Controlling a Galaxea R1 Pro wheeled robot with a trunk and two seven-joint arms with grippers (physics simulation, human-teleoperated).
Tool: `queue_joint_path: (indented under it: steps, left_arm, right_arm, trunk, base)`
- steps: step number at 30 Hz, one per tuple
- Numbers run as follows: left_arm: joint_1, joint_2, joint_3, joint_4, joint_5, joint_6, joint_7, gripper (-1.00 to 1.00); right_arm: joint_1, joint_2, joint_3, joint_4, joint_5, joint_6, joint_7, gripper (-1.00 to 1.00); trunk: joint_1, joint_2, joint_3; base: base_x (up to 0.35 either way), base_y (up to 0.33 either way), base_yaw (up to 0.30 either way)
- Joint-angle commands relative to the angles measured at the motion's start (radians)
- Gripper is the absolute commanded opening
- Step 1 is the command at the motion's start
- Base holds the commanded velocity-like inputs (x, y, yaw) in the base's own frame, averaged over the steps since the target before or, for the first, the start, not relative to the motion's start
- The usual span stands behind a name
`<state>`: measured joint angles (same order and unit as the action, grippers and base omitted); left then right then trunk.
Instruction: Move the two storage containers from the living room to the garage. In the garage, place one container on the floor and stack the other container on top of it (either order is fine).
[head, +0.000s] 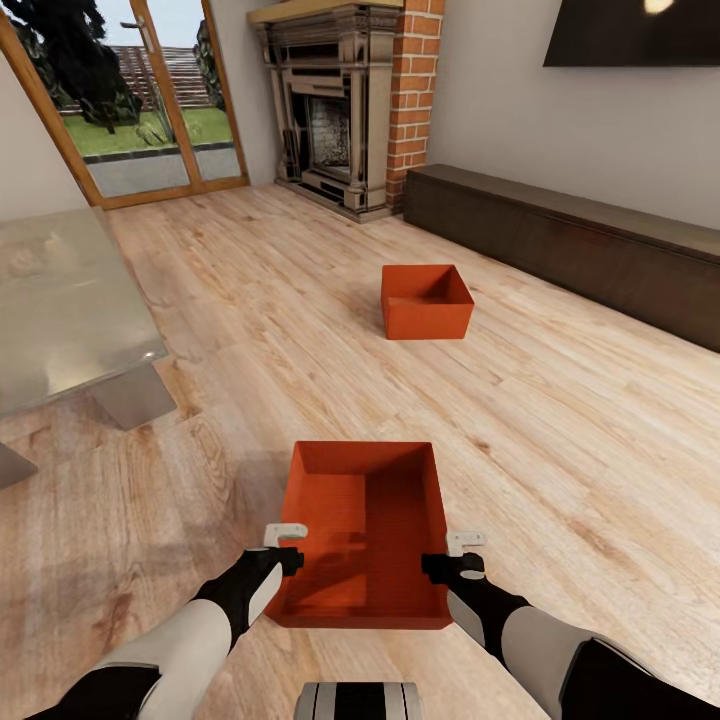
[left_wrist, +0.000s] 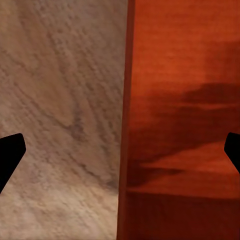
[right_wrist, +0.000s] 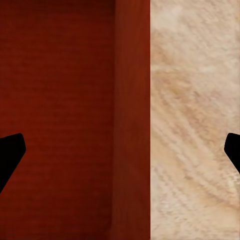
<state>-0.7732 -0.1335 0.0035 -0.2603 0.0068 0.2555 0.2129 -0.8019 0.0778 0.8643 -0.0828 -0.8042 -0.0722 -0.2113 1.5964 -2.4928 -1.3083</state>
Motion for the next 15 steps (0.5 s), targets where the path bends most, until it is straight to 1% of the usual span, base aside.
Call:
queue_joint_path:
  steps: [1,12,13,15]
  left_arm:
    - [0.000,-0.001,0.000,-0.002,0.001,0.006,0.003,1.00]
    - [0.000,-0.002,0.000,-0.002,-0.001,0.005,0.003,1.00]
    - [0.000,-0.002,0.000,-0.002,-0.001,0.005,0.004,-1.00]
    - [0.000,-0.002,0.000,-0.001,0.000,0.005,0.005,-1.00]
  right_arm:
    - [0.000,0.000,0.009,0.000,-0.010,-0.003,-0.003,1.00]
    - [0.000,-0.001,0.010,0.000,-0.011,-0.002,-0.003,1.00]
    - [0.000,-0.001,0.010,0.000,-0.011,-0.002,-0.003,-1.00]
    - [0.000,-0.001,0.010,0.000,-0.012,-0.002,-0.003,-1.00]
  trunk:
    - [0.000,0.000,-0.001]
    - [0.000,0.000,-0.001]
    - [0.000,0.000,-0.001]
    - [0.000,0.000,-0.001]
  base:
    - [0.000,0.000,0.000]
    - [0.000,0.000,0.000]
    - [0.000,0.000,0.000]
    - [0.000,0.000,0.000]
